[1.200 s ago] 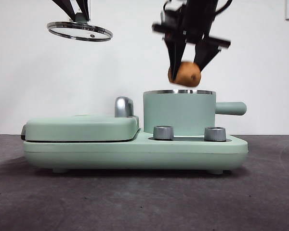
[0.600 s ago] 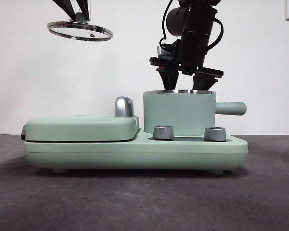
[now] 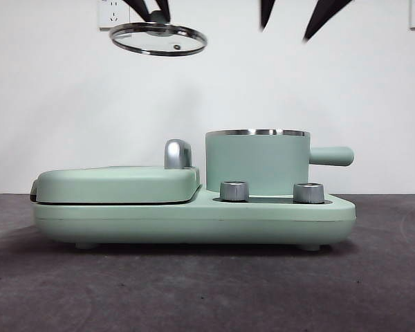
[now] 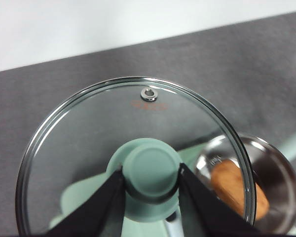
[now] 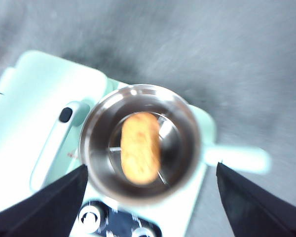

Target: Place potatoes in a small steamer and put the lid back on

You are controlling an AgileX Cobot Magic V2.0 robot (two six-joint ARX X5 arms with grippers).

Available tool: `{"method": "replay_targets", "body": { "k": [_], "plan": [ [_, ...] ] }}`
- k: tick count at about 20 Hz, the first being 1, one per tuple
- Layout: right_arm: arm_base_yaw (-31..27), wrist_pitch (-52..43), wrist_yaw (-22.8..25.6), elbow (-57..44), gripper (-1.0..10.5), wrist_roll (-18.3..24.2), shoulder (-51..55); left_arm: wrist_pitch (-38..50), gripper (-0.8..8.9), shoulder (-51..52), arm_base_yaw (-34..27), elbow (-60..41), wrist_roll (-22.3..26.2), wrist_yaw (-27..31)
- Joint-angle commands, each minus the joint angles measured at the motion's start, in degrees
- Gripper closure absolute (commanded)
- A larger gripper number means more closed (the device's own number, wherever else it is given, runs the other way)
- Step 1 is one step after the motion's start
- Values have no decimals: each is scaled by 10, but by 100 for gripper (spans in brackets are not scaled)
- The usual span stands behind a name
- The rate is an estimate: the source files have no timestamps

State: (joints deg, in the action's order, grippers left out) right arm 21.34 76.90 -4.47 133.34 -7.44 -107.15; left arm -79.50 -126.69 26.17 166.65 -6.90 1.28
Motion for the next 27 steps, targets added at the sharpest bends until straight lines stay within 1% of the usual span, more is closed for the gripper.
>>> {"method": "replay_targets", "body": {
  "k": [1,4,7,11,13,15,16,18,21,27],
  "plan": [
    [-10,45,2,-56,531,22,77,-9,807,9,16,24,-7,-9],
    [-21,45,6,-175,532,25,200,-23,807,9,38,24,-7,-12],
    [-21,45,46,-304,532,25,326,-24,807,9,78,24,-7,-12],
    [-21,42,49,-440,532,25,476,-28,807,8,133,8,-3,-11],
    [-21,-6,32,-502,532,17,546,-28,807,8,149,-11,-1,-11],
    [-21,-67,-2,-567,532,-8,622,-25,807,8,156,-33,0,-11],
    [-21,-83,-5,-591,532,-20,652,-20,807,8,160,-46,0,-11],
    [-21,-88,-4,-625,532,-36,693,-3,807,7,161,-70,0,-11],
    [-21,-92,-5,-666,532,-39,737,33,807,6,161,-104,0,-11],
    [-21,-108,-7,-688,532,-39,755,89,807,-12,161,-141,0,-11]
  ]
}}
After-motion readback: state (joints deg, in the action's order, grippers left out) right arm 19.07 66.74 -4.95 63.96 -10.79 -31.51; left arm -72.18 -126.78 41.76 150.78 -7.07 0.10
